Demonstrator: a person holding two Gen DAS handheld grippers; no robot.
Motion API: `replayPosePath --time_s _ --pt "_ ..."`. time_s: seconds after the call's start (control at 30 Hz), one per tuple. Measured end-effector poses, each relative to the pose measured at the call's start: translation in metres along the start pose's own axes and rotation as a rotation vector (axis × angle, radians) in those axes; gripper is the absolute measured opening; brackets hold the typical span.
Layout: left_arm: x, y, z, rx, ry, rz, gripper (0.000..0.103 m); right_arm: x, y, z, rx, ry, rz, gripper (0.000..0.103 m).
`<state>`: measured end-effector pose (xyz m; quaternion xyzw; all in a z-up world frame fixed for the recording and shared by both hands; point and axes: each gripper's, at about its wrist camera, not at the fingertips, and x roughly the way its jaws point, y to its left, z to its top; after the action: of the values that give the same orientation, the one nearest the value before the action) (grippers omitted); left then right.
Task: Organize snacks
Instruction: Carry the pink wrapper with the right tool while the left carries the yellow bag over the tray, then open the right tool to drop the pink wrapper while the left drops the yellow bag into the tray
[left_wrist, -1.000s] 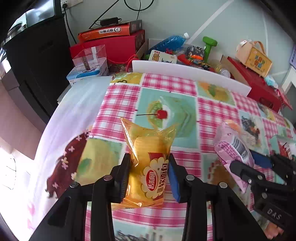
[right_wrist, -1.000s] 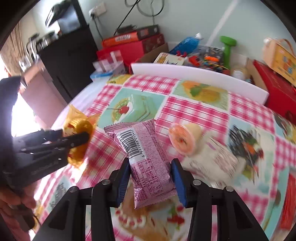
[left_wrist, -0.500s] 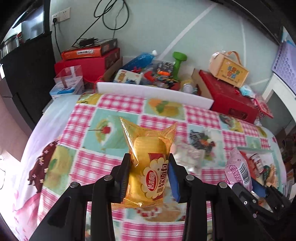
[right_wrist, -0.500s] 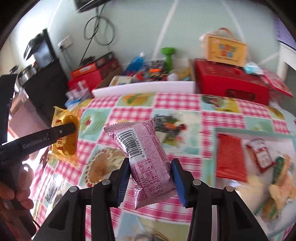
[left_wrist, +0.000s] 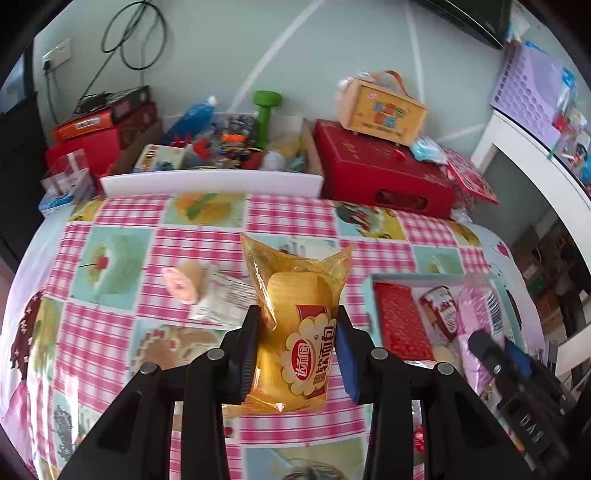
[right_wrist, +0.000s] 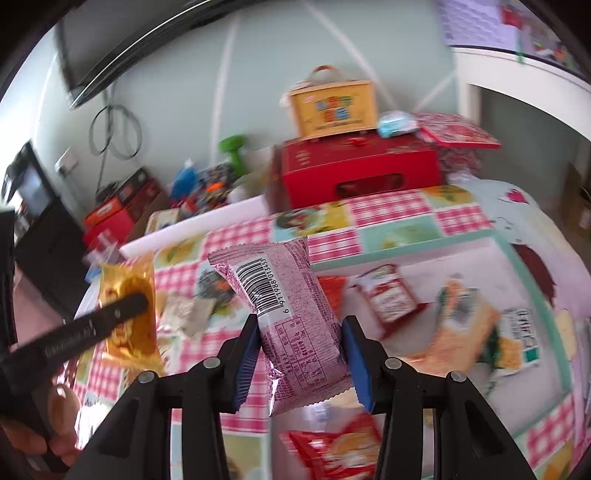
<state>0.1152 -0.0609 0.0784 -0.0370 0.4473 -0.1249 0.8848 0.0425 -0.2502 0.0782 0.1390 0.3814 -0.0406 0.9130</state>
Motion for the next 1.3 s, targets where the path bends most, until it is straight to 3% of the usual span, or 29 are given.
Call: replayPosePath --time_s 0.23,0.5,0.83,1.3 --pt "0.015 -0.056 -0.004 0.09 0.04 -0.067 0.039 -0.021 -0.07 0.01 0.127 -0.061 -0.126 0.047" --pt "0.029 -0.109 -0.009 0.176 0.083 -0.126 0.039 -0.028 -0.132 0.008 0.246 -0.073 -0.226 0.047" --pt "0.045 -0.152 -0.008 0.227 0.117 -0.174 0.039 -0.012 -0.152 0.002 0.286 -0.032 -0.234 0.048" --pt "0.067 -0.179 -0.005 0.265 0.134 -0.152 0.039 0.002 -0.155 0.0 0.284 -0.002 -0.231 0.048"
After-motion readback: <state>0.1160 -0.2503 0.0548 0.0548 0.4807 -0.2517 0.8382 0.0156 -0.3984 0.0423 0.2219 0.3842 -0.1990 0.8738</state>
